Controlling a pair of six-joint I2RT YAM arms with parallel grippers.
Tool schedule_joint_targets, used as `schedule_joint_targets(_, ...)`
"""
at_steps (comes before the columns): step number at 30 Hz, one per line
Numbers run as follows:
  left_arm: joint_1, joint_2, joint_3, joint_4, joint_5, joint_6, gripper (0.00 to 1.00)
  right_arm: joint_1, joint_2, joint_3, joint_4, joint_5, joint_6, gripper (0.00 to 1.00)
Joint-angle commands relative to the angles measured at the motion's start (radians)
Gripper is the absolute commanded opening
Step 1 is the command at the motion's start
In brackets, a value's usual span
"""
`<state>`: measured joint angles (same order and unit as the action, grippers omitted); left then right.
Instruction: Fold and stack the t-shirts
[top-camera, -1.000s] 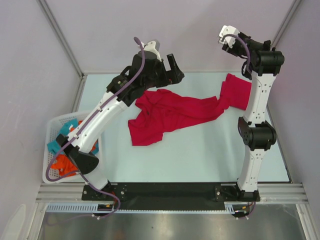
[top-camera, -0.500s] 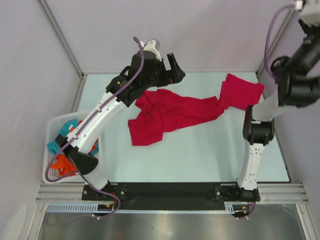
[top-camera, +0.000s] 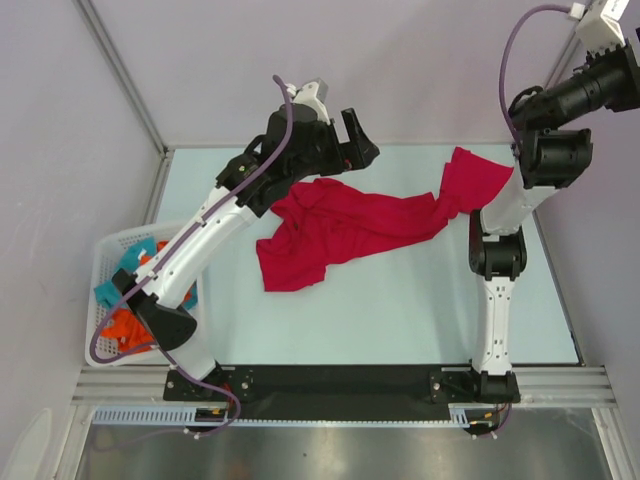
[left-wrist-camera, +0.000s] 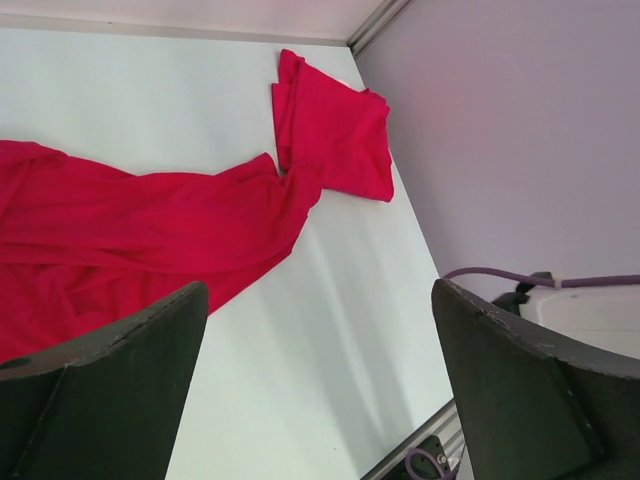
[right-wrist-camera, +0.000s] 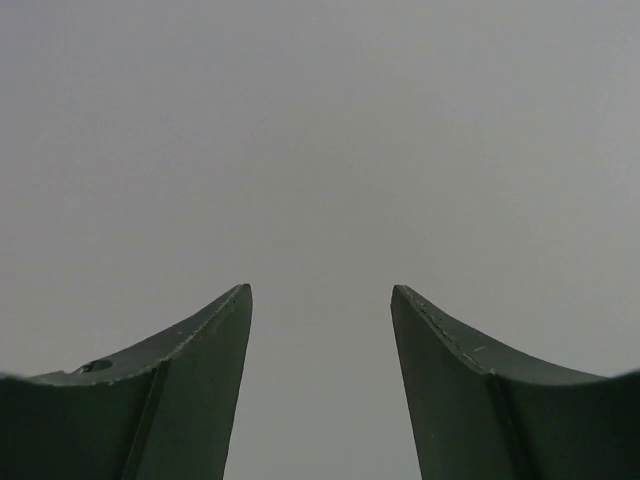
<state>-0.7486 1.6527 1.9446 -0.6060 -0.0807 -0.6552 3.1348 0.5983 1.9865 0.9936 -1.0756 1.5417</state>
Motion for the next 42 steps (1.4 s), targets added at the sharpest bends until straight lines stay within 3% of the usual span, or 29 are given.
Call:
schedule_joint_targets(1, -0.009, -0.011, 0.028, 0.038, 0.007, -0.012, 0.99, 0.039, 0.28, 0.144, 0.066, -0.294, 0.147, 0.59)
schedule_joint_targets(2, -0.009, -0.01, 0.028, 0.035, 0.007, -0.012, 0.99, 0.038, 0.325, 0.209, 0.059, -0.326, 0.115, 0.57)
schedule_joint_targets(4, -0.011, -0.008, 0.033, 0.035, 0.01, -0.012, 0.99, 0.037, 0.325, 0.218, -0.196, -0.403, -0.078, 0.2)
schedule_joint_targets(5, -0.012, -0.007, 0.031, 0.037, 0.01, -0.012, 0.99, 0.037, 0.313, 0.224, -0.442, -0.426, -0.526, 0.11)
schedule_joint_targets(6, -0.012, -0.007, 0.034, 0.037, 0.01, -0.014, 0.99, 0.037, 0.314, 0.321, -0.917, -0.449, -0.825, 0.0)
schedule_joint_targets(7, -0.014, -0.007, 0.034, 0.035, 0.009, -0.014, 0.99, 0.037, 0.307, 0.327, -0.975, -0.516, -1.003, 0.04)
schedule_joint_targets(8, -0.015, -0.005, 0.037, 0.037, 0.009, -0.014, 0.99, 0.037, 0.287, 0.287, -0.966, -0.502, -1.047, 0.07)
schedule_joint_targets(10, -0.02, -0.004, 0.04, 0.038, 0.01, -0.014, 0.99, 0.037, 0.233, 0.148, -0.796, -0.416, -0.965, 0.18)
schedule_joint_targets(12, -0.021, -0.002, 0.047, 0.035, 0.01, -0.012, 0.99, 0.037, 0.277, 0.167, -0.806, -0.428, -0.965, 0.99)
schedule_joint_targets(16, -0.031, 0.001, 0.053, 0.035, 0.009, -0.014, 0.99, 0.034, 0.47, 0.413, -0.765, -0.451, -0.827, 1.0)
schedule_joint_targets(18, -0.034, -0.001, 0.06, 0.035, 0.007, -0.014, 0.99, 0.033, 0.539, 0.481, -0.54, -0.474, -0.684, 1.0)
schedule_joint_targets(21, -0.04, 0.004, 0.074, 0.035, 0.007, -0.014, 0.99, 0.037, 0.669, 0.716, -0.616, -0.487, -0.675, 1.0)
schedule_joint_targets(22, -0.043, 0.005, 0.077, 0.032, 0.007, -0.012, 0.99, 0.036, 0.673, 0.716, -0.56, -0.498, -0.633, 1.0)
schedule_joint_targets(27, -0.047, 0.001, 0.086, 0.023, 0.004, -0.009, 0.99, -0.014, 0.571, 0.534, -0.54, -0.57, -0.885, 1.0)
schedule_joint_targets(30, -0.049, -0.01, 0.086, 0.017, 0.001, -0.006, 0.99, -0.036, 0.677, 0.699, -0.553, -0.553, -0.81, 1.0)
schedule_joint_targets(32, -0.049, -0.017, 0.085, 0.012, -0.005, -0.001, 0.99, -0.029, 0.715, 0.722, -0.513, -0.538, -0.75, 1.0)
schedule_joint_targets(35, -0.049, -0.028, 0.085, 0.005, -0.008, 0.003, 0.99, -0.03, 0.701, 0.667, -0.622, -0.436, -0.83, 1.0)
schedule_joint_targets(38, -0.049, -0.039, 0.083, 0.005, -0.01, 0.003, 0.99, -0.11, 0.641, 0.595, -0.894, -0.17, -1.035, 0.99)
schedule_joint_targets(39, -0.049, -0.039, 0.085, 0.005, -0.008, 0.0, 0.99, -0.13, 0.612, 0.572, -1.154, 0.172, -1.104, 1.0)
schedule_joint_targets(42, -0.054, -0.039, 0.086, 0.005, -0.01, -0.001, 0.99, -0.248, 0.462, 0.323, -1.231, 0.727, -1.045, 1.0)
